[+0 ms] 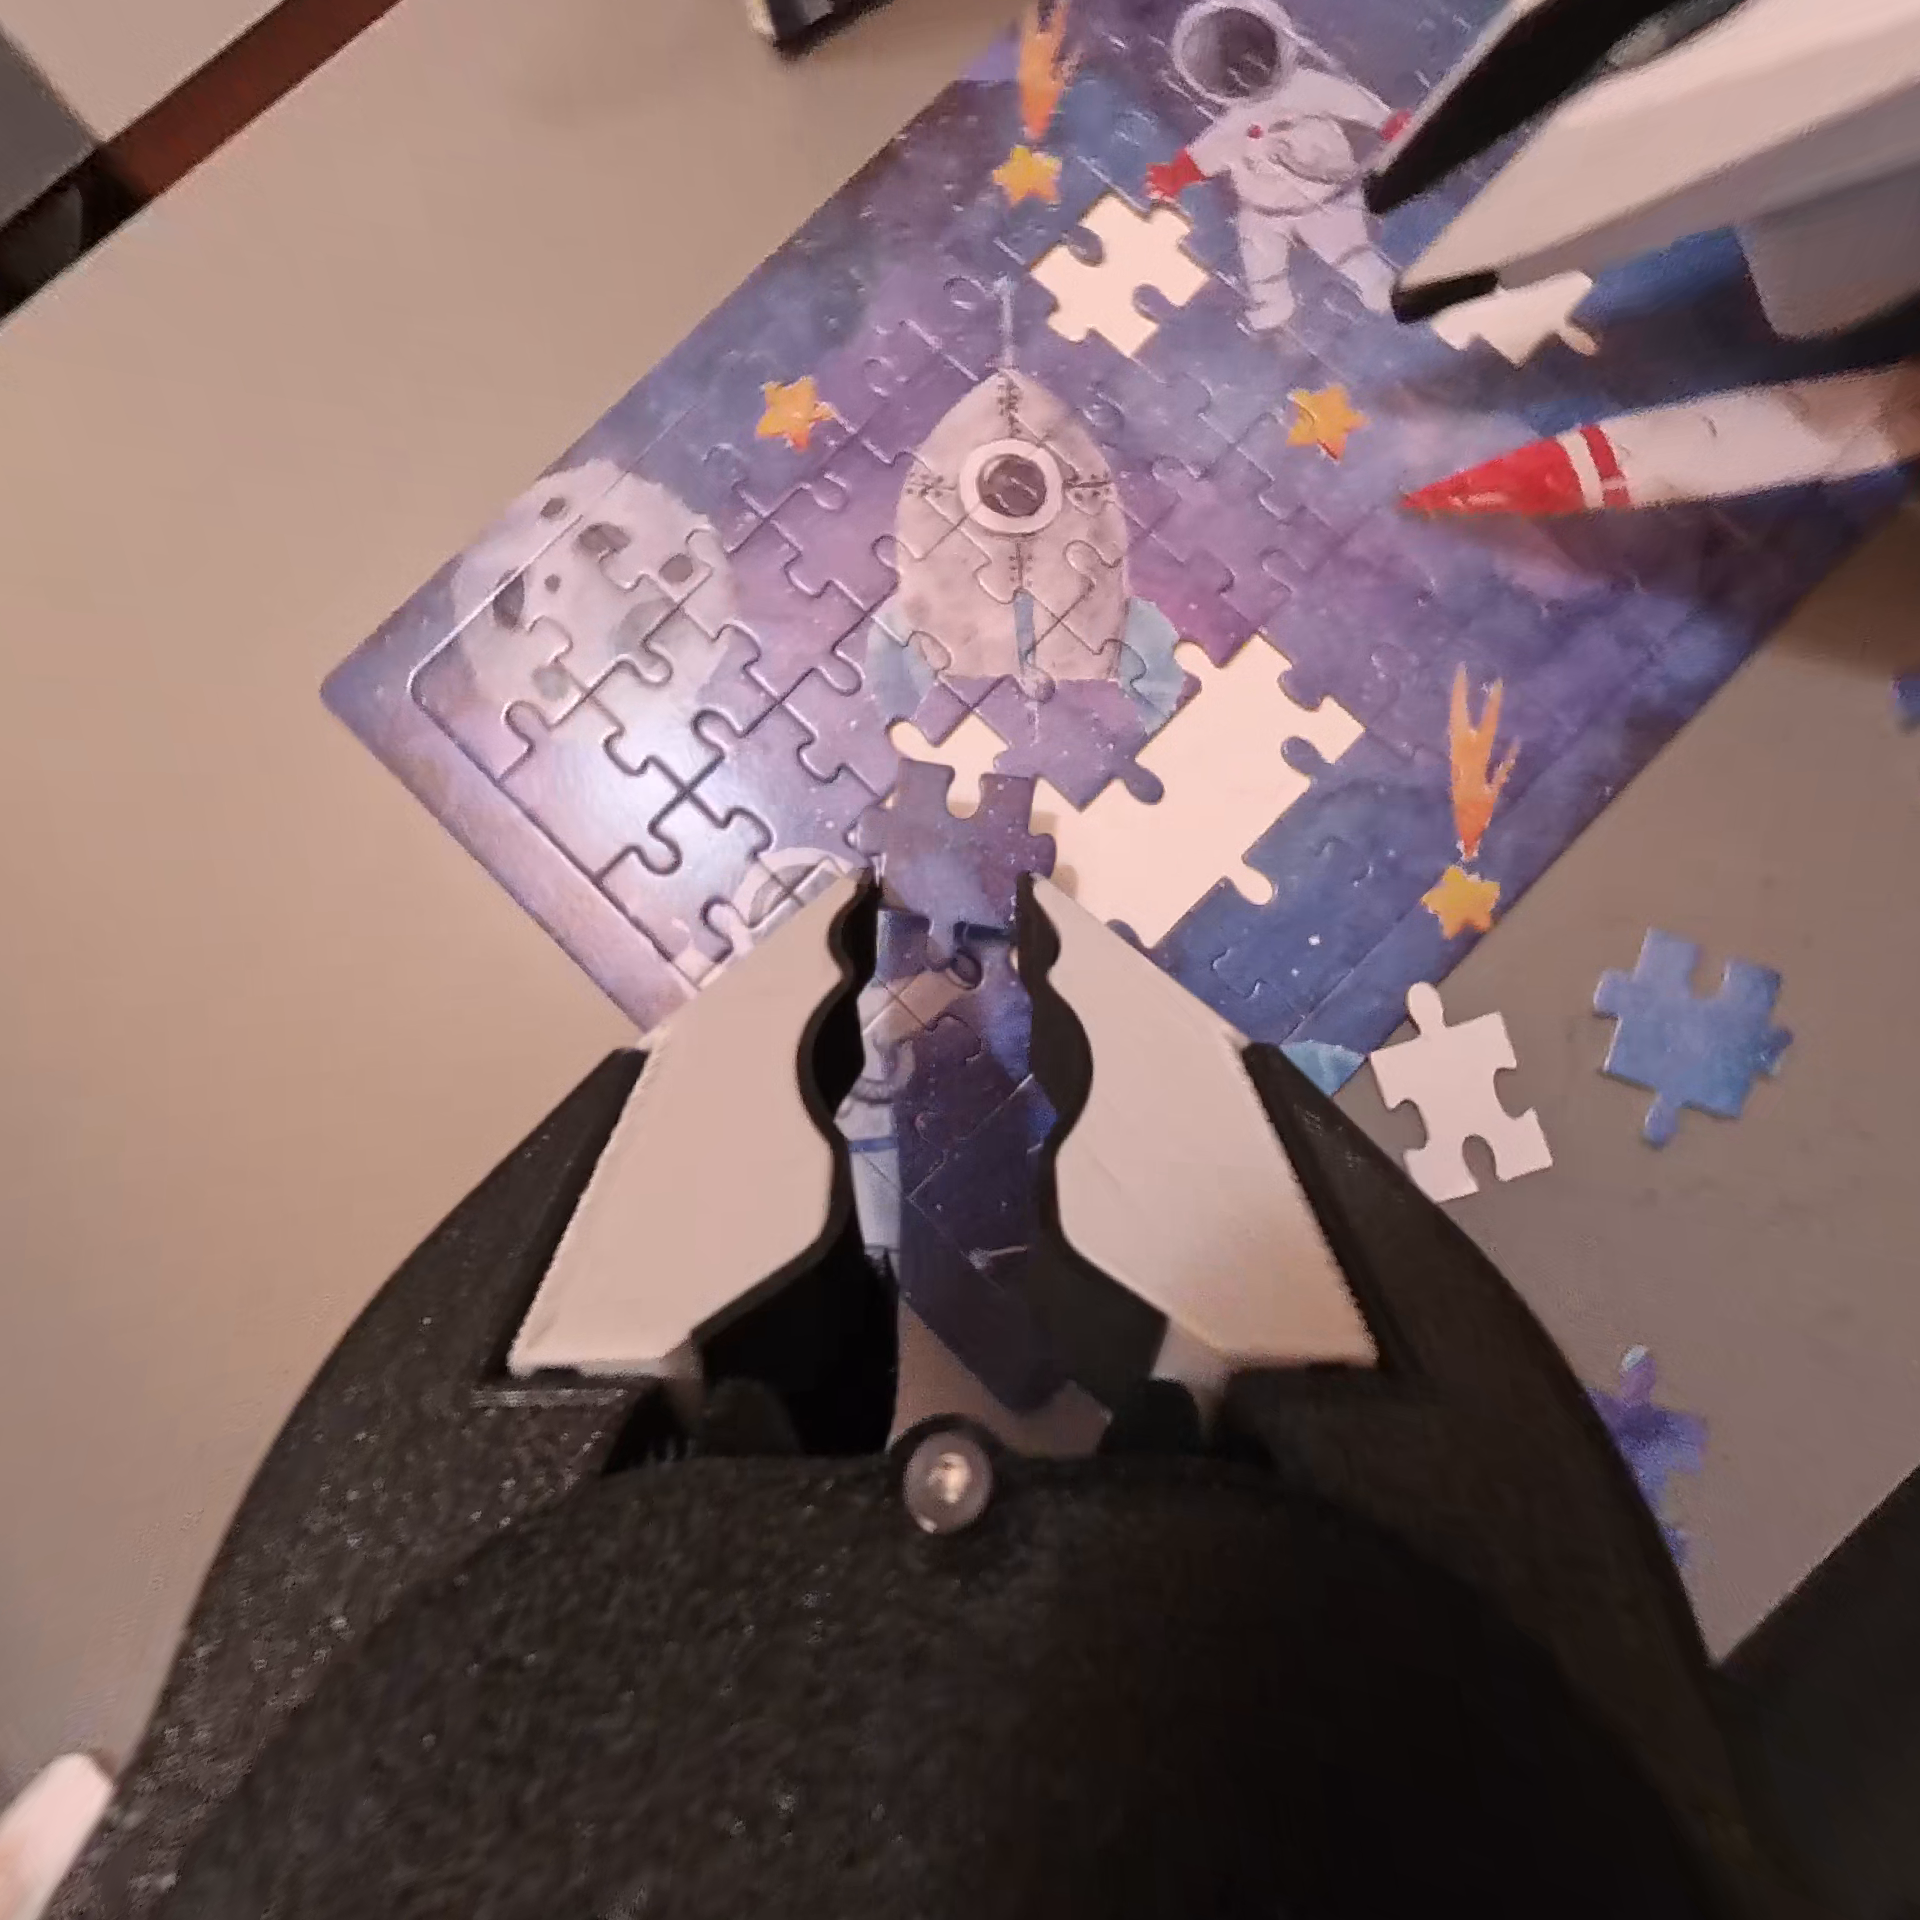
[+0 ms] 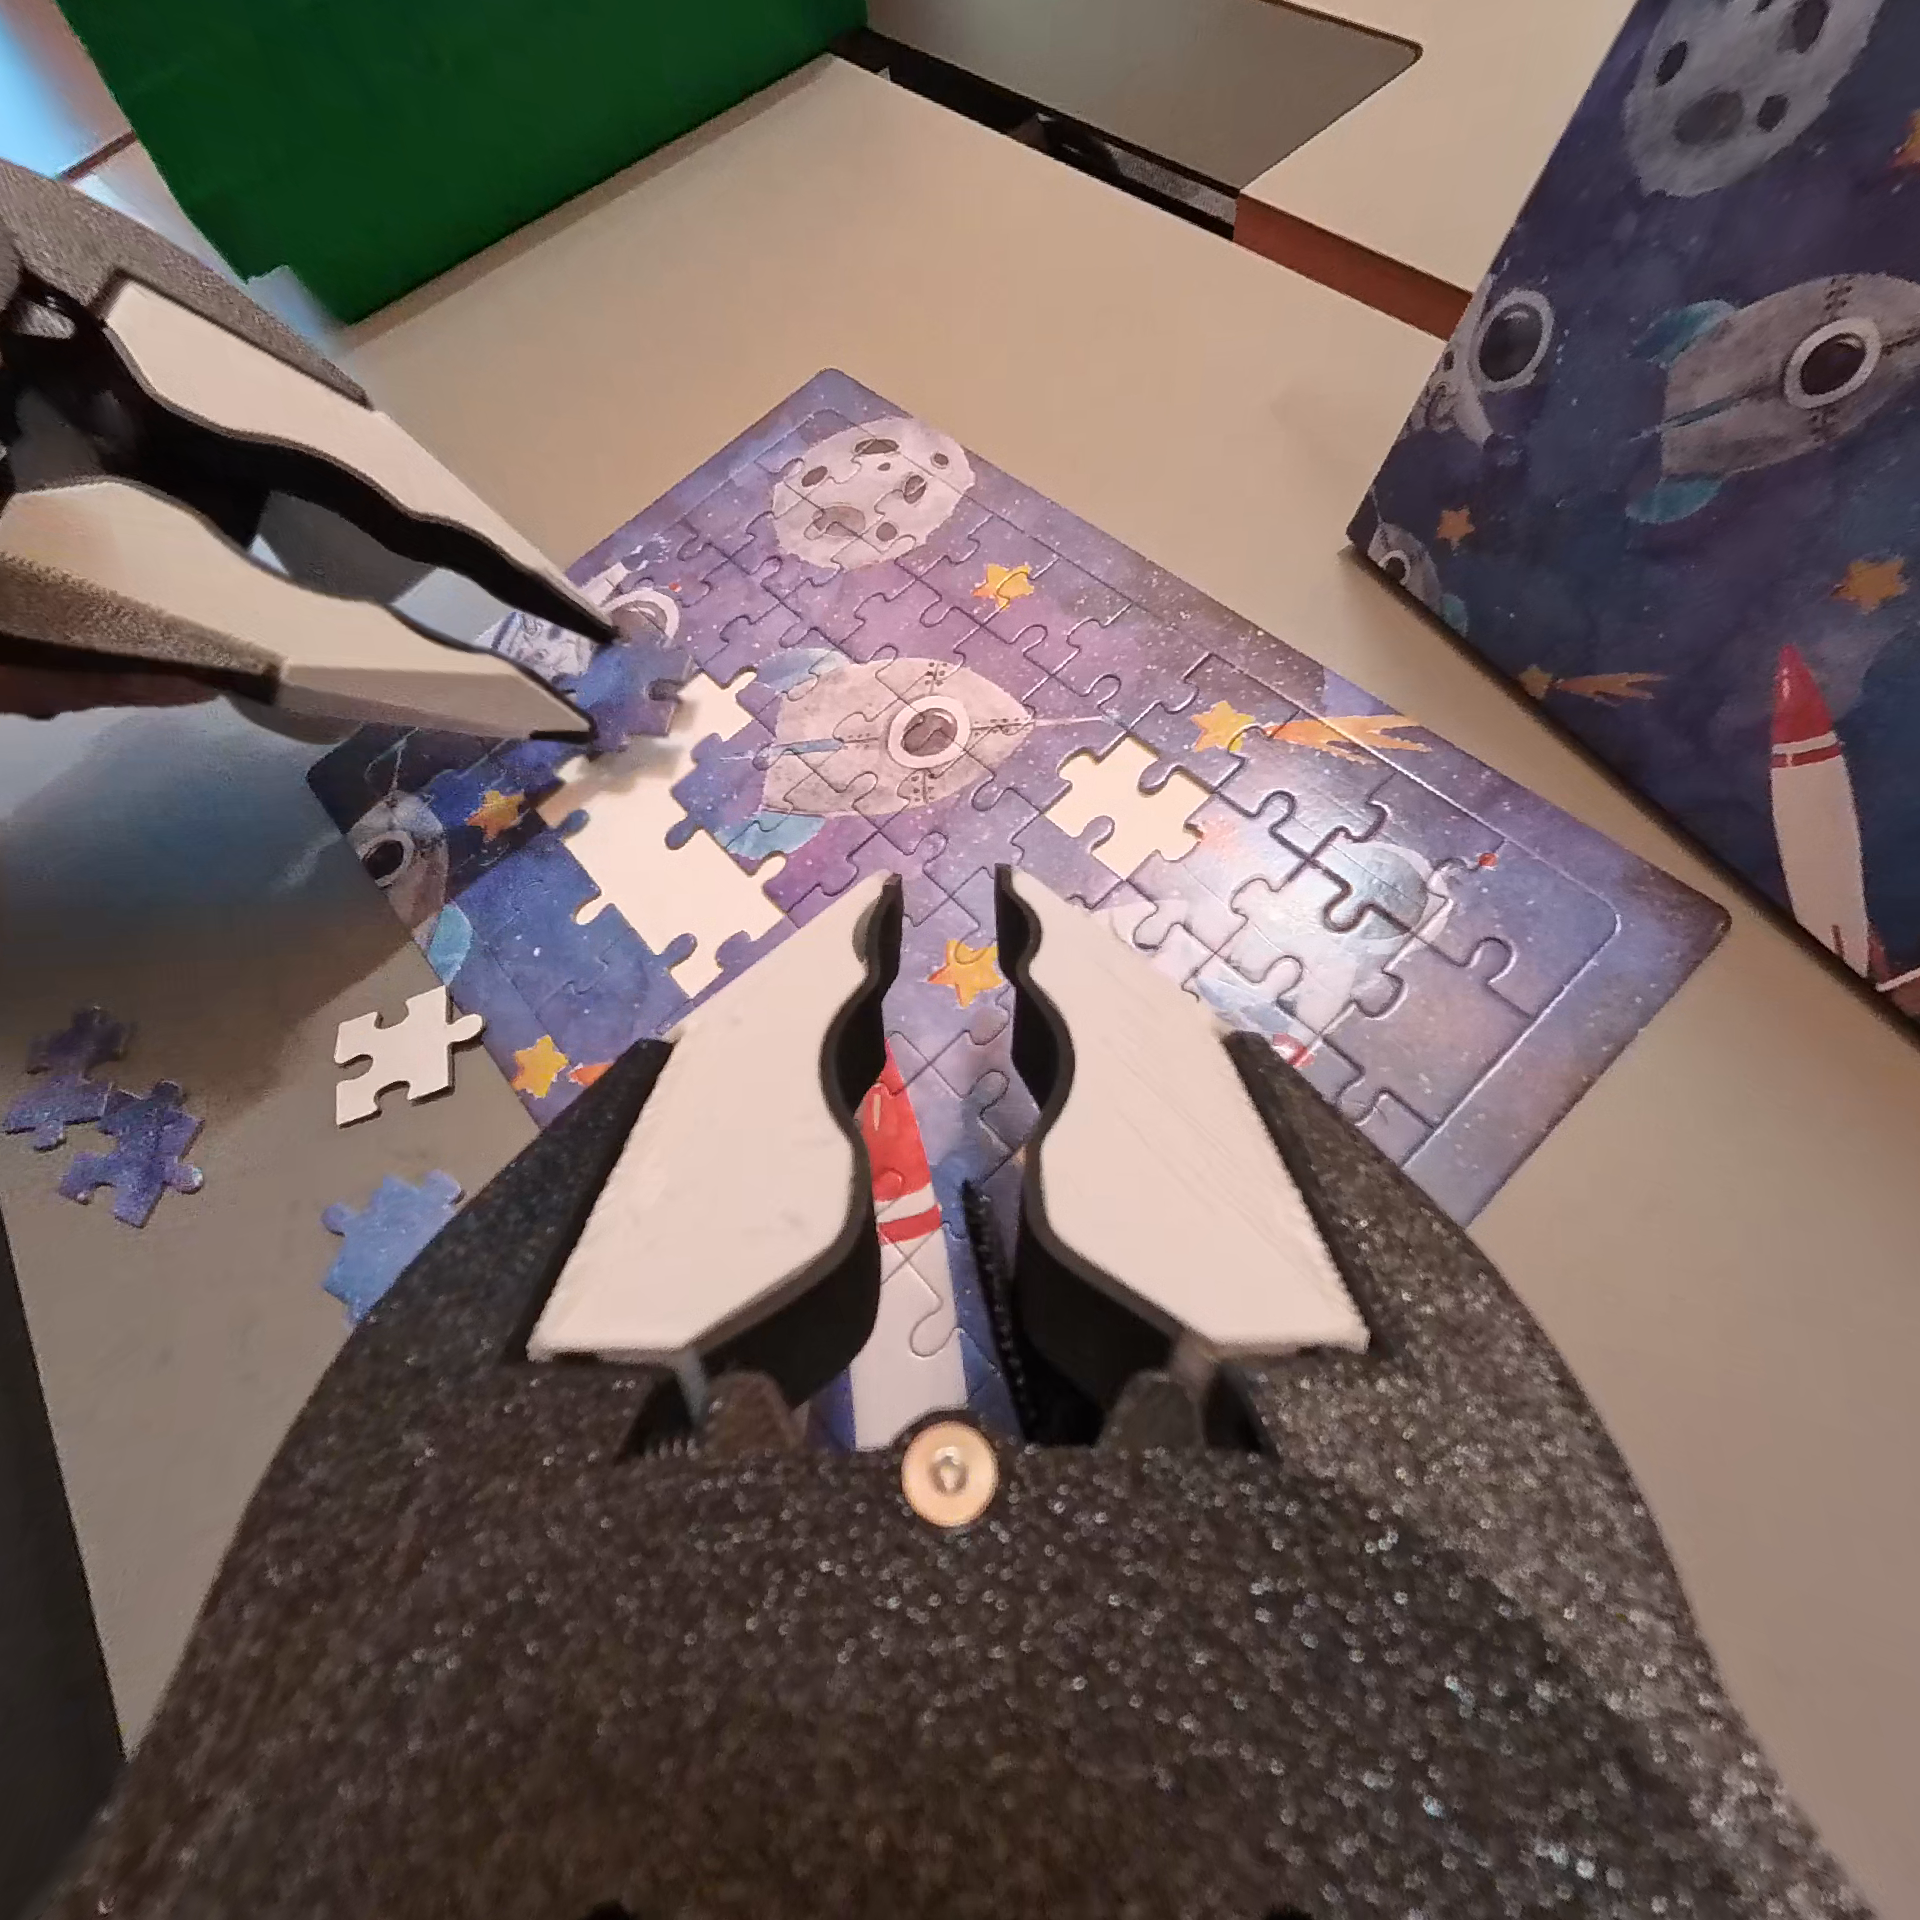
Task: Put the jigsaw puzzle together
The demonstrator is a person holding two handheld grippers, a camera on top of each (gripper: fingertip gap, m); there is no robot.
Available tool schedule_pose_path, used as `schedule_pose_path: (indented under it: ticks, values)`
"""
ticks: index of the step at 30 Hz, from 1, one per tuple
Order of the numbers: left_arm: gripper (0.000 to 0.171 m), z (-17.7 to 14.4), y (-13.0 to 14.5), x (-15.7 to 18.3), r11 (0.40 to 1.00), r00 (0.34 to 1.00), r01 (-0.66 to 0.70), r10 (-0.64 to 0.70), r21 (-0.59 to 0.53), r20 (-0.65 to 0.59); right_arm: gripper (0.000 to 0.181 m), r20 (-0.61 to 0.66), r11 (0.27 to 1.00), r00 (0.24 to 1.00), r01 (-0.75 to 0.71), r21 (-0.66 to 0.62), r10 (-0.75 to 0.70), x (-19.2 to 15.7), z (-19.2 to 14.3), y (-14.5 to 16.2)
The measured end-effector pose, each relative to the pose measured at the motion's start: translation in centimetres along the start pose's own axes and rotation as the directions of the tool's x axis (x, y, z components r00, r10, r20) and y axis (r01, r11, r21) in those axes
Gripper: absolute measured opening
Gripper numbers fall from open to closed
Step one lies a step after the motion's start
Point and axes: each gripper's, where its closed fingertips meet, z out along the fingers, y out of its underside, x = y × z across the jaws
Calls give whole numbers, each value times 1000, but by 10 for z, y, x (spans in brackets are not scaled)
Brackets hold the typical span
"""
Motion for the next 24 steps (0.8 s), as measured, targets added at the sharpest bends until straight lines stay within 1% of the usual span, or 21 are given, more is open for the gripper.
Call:
schedule_pose_path:
  ticks: [2, 5, 9, 13, 14, 17, 19, 24]
  values:
    - [26, 0, -1, 2, 998, 998, 69, -69, 11, 12, 18, -1, 1000, 1000, 5, -6, -5, 0, 1, 1]
    - [26, 1, -5, 6, 996, 995, 86, -86, 16, 46, 17, -2, 1000, 1000, 8, -5, -8, -1, 0, 1]
    - [26, 2, -3, 5, 1000, 995, 27, -26, -9, 101, 17, -3, 1000, 1000, 6, 0, -6, -1, -1, -1]
    - [26, 2, -2, 6, 996, 991, -88, 89, -22, 102, 17, -1, 1000, 1000, 11, 0, -11, -2, -2, -1]
    - [27, 1, -2, 5, 992, 988, -123, 125, -21, 95, 18, -2, 1000, 1000, 15, -2, -15, -2, -2, -1]
    - [26, -4, -4, 6, 969, 968, -249, 249, 3, 17, 17, -8, 1000, 1000, 26, -7, -26, -2, -2, 0]
    - [26, -4, -3, 2, 952, 951, -307, 306, -9, -37, 18, -6, 1000, 1000, 26, -9, -27, -3, -2, 0]
    - [26, 2, -4, -3, 891, 882, -452, 442, -29, -162, 17, -13, 999, 999, 31, -15, -31, -1, -1, 1]
